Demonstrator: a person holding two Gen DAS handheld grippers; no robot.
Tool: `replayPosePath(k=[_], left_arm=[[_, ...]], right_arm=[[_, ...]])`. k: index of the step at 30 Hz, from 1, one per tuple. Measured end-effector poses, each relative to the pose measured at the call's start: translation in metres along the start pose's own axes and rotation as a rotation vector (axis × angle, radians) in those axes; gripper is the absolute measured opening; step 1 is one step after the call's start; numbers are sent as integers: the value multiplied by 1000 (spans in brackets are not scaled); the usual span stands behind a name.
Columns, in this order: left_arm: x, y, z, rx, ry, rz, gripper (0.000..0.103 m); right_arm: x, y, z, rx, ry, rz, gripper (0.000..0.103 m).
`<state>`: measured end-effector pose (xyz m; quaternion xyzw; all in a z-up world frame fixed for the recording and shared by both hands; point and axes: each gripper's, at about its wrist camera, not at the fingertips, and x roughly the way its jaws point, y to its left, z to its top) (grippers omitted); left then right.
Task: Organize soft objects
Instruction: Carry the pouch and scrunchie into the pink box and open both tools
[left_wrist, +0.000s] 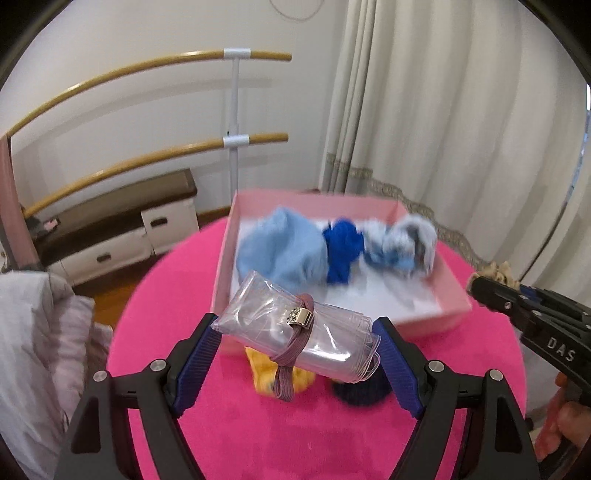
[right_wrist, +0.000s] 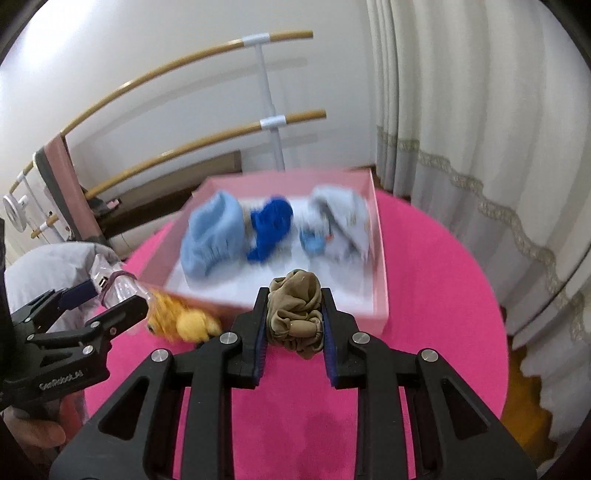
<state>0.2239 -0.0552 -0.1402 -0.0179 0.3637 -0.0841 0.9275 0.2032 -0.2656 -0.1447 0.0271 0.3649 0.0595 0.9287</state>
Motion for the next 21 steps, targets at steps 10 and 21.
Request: replayPosePath(k=[10,21], left_arm=[[18,9,64,-2,-12,-13,79],[67,2,88,12,49,-4,79]], right_arm=[[14,4,58,-18,-3,39,24],[58,1,71,-30,77,15,25]])
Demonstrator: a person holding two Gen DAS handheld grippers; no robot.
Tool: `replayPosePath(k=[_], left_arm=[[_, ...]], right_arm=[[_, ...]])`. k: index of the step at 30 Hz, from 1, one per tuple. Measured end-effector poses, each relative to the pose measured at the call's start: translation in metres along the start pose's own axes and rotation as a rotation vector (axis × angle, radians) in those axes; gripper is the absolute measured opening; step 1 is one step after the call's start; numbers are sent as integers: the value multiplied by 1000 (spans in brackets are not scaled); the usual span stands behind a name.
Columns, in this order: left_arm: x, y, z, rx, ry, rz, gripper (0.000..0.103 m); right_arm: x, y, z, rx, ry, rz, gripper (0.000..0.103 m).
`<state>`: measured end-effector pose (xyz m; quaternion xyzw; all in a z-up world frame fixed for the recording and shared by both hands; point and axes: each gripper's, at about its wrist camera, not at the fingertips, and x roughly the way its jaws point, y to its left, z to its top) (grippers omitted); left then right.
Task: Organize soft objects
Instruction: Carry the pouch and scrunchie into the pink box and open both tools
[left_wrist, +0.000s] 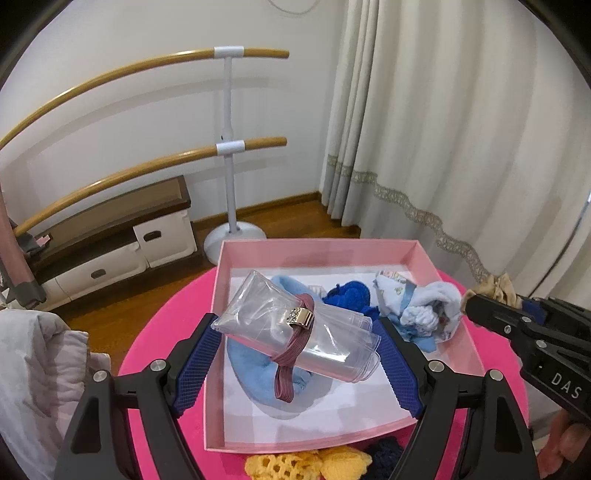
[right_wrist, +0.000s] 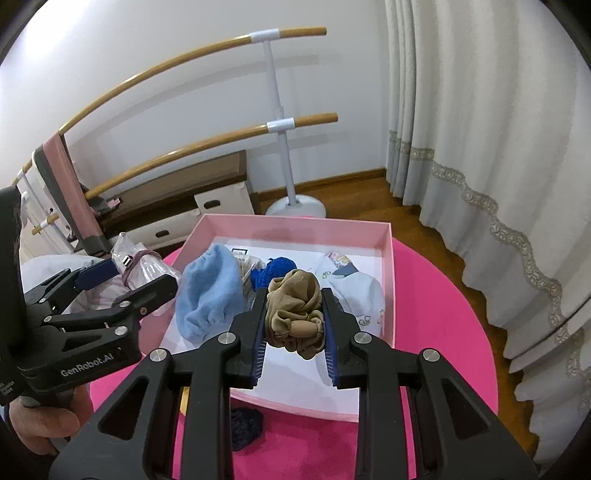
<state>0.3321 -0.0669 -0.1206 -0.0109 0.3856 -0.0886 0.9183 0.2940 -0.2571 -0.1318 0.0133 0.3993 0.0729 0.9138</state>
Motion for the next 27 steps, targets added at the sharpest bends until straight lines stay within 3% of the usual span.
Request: replayPosePath(k=[11,14,17,21,27], left_arm=[[41,-4,14,16,96,9,81],[48,-7,15,29,105,22,81],[49,-9,18,32,94,32,90],[41,-8,15,18,53,41,96],[16,-14,-3,34,-8,81,103]], right_arm=[[33,-5,-3,11,67,-2,32],[36,-7,-6,16,76,-5,44],[35,-8,-8,27,66,1,65],[27,-11,-9,42,37,-4,103],[7,-11,-15,65,-7,-38,103]])
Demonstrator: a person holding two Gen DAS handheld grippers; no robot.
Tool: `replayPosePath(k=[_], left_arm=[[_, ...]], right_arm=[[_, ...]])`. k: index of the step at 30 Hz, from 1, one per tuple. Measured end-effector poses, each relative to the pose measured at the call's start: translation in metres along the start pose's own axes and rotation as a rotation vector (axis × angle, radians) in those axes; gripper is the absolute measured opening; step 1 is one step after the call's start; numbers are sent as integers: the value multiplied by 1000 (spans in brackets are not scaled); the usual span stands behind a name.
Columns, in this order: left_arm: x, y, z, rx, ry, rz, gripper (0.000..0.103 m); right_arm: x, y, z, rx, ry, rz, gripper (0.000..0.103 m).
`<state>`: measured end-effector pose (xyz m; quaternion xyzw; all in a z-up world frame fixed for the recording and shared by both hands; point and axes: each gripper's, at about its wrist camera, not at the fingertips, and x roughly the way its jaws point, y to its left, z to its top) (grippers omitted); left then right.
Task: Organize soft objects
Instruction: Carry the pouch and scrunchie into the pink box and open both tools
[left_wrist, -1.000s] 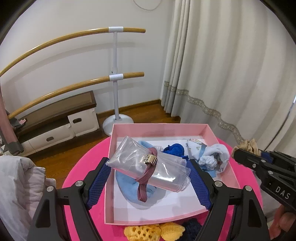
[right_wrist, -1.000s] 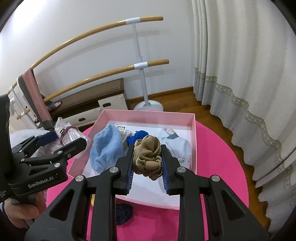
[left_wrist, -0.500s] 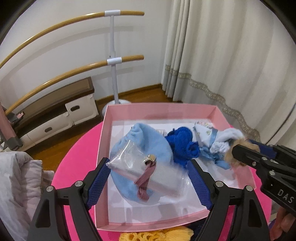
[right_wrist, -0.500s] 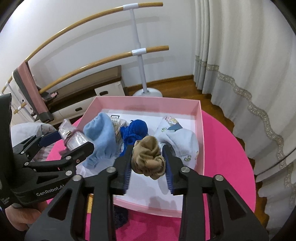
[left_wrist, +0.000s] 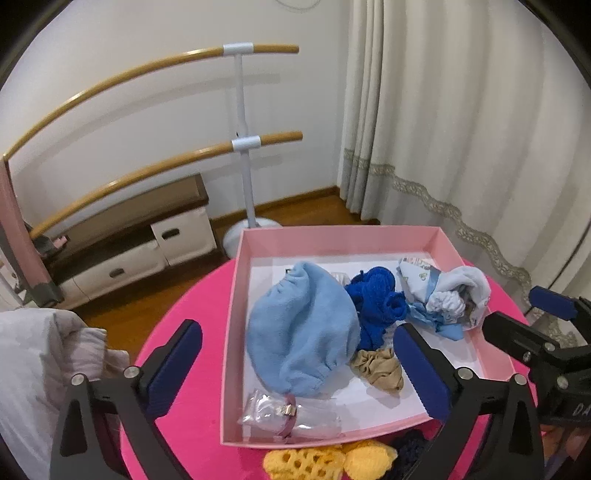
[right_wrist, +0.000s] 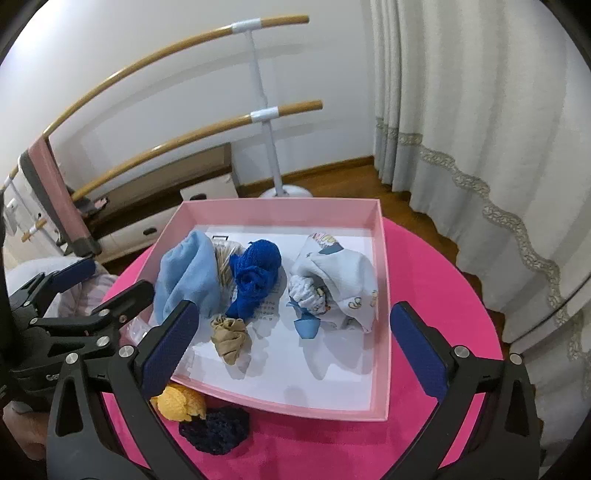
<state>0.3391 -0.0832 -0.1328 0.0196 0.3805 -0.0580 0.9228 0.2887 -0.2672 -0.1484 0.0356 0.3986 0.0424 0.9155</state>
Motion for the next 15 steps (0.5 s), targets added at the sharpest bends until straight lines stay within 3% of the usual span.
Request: replayPosePath(k=[15], left_arm=[[-82,-19,-54,39,-95,35,103]], right_arm=[[-75,-5,-34,90,-141,8,103]])
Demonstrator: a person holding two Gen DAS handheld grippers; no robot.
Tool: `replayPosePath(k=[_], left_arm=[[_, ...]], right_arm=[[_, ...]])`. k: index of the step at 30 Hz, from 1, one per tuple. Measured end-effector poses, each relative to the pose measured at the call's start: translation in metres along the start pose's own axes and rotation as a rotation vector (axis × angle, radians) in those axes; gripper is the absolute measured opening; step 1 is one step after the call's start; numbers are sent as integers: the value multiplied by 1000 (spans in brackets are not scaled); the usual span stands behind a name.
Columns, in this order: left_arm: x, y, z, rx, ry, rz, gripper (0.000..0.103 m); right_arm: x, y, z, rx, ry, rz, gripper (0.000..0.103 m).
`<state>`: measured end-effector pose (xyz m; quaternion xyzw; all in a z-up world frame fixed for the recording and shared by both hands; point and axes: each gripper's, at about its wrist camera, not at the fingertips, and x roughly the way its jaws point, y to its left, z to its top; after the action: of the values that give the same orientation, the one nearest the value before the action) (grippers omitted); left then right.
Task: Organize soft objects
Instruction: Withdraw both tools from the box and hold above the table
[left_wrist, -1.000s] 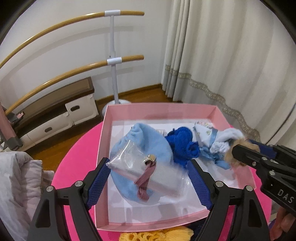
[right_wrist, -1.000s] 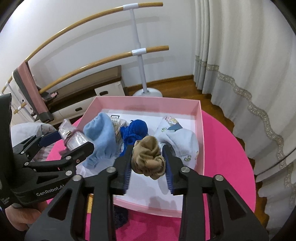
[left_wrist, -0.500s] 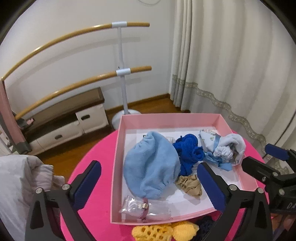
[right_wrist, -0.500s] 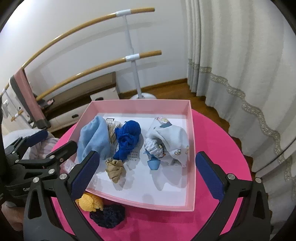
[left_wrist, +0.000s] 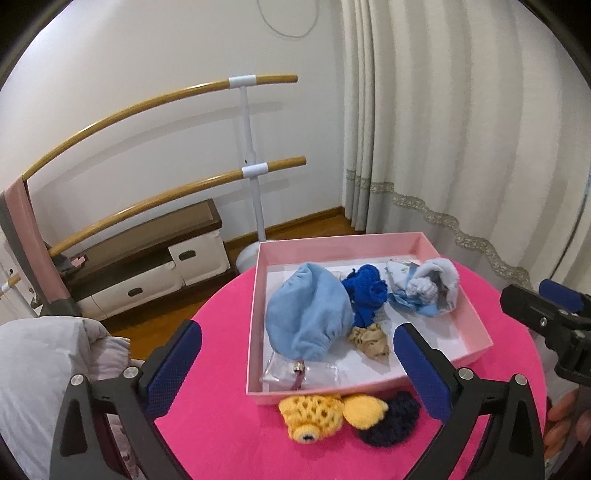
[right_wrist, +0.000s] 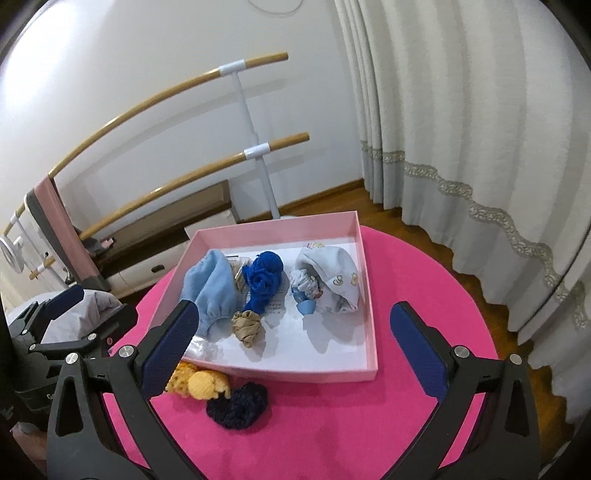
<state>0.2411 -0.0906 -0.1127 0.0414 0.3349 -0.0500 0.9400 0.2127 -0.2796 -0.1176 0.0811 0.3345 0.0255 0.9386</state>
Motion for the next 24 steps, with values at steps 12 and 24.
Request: replayPosePath(k=[12,24], left_arm=[[-86,-9,-32,12,-80,7,103],[-152,-17,-70,-9,-142,-2,103]], right_arm=[[-78,10,-18,12,-113,7,103],[-152,30,-57,-22,-207,-8,103]])
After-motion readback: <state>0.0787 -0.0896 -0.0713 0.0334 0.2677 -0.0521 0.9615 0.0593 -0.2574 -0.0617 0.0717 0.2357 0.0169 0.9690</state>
